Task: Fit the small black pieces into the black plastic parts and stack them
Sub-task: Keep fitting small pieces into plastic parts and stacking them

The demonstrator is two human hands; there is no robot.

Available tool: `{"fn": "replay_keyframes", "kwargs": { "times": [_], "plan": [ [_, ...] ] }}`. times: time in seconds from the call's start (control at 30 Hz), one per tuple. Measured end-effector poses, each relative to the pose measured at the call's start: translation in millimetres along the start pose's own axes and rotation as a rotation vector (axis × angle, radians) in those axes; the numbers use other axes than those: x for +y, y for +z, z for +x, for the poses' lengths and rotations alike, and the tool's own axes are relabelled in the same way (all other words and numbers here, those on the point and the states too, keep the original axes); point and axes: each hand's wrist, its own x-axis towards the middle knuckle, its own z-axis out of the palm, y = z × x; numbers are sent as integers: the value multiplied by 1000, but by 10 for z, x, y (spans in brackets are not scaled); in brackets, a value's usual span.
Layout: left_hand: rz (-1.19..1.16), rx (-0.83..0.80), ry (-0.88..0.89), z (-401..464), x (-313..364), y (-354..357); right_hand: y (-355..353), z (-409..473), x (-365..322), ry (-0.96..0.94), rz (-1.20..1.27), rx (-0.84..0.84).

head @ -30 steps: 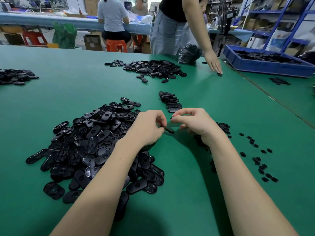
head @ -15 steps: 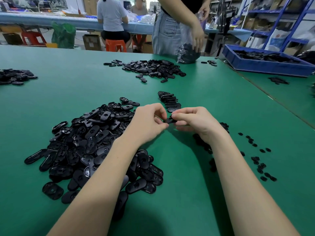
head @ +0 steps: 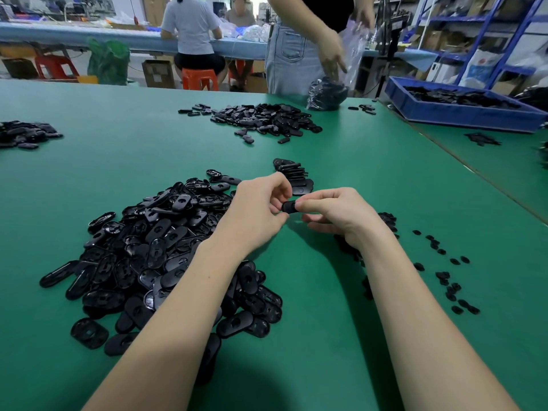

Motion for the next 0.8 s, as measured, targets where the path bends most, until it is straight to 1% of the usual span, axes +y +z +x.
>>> {"fn": "replay_keyframes", "kwargs": {
  "times": [0.23, 0.37, 0.47, 0.6, 0.7, 0.8],
  "plan": [
    [-54, 20, -21, -6, 8, -3, 25, -12, 9, -10, 40, 38],
    [-147, 39, -96, -8, 4, -32, -27, -34, 9, 54, 130, -40],
    [-175, 14, -133, -6, 5, -44, -33, -53, 15, 94, 141, -76],
    [-178, -13, -169, 13, 4, -61, -34, -50, 15, 75, 71, -35],
    [-183, -86, -239, 32, -12, -82, -36, -41, 19, 72, 22, -29],
    [-242, -166, -321, 37, -36, -95, -27, -42, 26, 68, -25, -47]
  ]
}}
